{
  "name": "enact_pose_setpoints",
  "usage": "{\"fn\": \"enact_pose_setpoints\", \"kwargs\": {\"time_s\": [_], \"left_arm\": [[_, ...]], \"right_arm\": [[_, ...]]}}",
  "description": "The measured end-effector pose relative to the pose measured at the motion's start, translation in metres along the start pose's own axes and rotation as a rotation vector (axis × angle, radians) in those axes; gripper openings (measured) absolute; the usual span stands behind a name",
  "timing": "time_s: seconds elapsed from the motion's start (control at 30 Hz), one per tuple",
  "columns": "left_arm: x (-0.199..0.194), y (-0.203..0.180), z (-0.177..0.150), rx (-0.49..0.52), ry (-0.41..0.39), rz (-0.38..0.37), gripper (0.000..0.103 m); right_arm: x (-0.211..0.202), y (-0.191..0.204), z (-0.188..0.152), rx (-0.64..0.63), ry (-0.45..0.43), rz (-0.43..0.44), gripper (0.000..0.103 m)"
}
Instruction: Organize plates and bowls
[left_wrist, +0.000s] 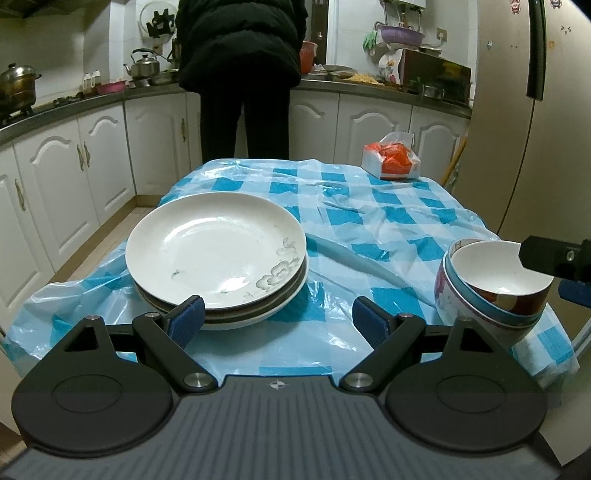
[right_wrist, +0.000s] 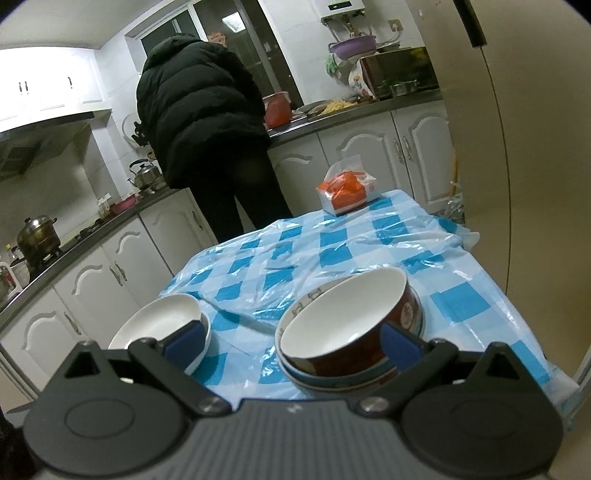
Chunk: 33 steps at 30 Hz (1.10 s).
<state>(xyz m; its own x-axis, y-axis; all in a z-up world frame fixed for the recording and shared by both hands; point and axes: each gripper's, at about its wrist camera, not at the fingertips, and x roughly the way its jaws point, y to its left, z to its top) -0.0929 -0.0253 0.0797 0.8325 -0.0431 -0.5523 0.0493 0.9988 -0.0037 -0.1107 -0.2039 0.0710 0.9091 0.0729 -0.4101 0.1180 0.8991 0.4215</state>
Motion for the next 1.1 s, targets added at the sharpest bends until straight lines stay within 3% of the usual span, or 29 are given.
{"fn": "enact_pose_setpoints", "kwargs": {"time_s": [1.1], "left_arm": [[0.002,-0.0042,-0.0029,-0.008,0.02,0.033,0.103]], "right_arm": [[0.0048,0.0032,-0.0024,-0.024,0.016,0.011,0.1]]}}
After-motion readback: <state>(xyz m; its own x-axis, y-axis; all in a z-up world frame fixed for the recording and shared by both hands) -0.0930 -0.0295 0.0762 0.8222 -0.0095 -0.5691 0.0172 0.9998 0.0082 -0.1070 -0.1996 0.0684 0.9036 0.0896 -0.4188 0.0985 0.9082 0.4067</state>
